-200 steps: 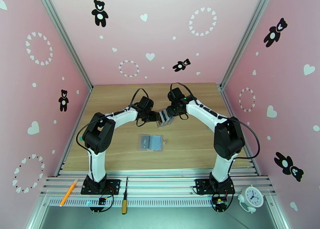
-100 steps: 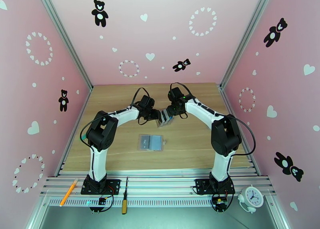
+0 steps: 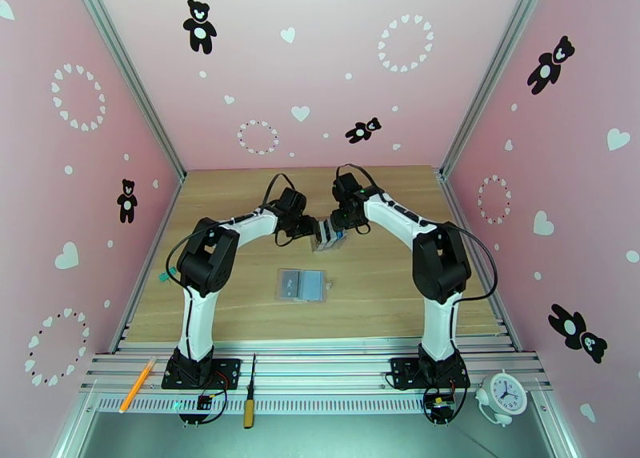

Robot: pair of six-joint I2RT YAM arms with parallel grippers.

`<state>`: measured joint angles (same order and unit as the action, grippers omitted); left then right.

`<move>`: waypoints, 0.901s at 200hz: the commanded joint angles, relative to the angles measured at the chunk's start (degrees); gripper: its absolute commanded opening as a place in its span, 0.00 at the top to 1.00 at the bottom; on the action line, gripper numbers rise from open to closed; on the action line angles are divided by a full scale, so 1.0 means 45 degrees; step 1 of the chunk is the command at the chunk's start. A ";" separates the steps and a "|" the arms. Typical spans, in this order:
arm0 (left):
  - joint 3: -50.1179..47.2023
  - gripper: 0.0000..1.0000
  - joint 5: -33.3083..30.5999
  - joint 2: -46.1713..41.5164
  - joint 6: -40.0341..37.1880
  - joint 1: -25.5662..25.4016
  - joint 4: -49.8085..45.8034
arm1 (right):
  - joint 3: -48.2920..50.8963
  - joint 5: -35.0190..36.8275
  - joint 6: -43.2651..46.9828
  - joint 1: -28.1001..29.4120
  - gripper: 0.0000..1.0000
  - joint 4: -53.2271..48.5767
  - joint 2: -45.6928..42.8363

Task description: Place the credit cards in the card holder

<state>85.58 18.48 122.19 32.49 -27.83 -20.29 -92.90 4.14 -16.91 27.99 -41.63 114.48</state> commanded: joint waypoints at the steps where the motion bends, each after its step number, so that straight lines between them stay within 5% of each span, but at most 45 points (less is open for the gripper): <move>1: 0.0343 0.57 -0.0114 0.0643 0.0240 0.0248 -0.0300 | -0.0477 0.0191 0.0046 -0.0048 0.47 -0.0379 0.0388; 180: 0.0496 0.57 0.0130 0.0898 0.0924 0.0385 0.0296 | -0.2148 0.1715 -0.0101 0.0345 0.48 -0.1346 0.1791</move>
<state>89.25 19.79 125.12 35.31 -26.76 -19.90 -100.77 8.32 -17.87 28.99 -44.51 121.25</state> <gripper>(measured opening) 0.433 0.525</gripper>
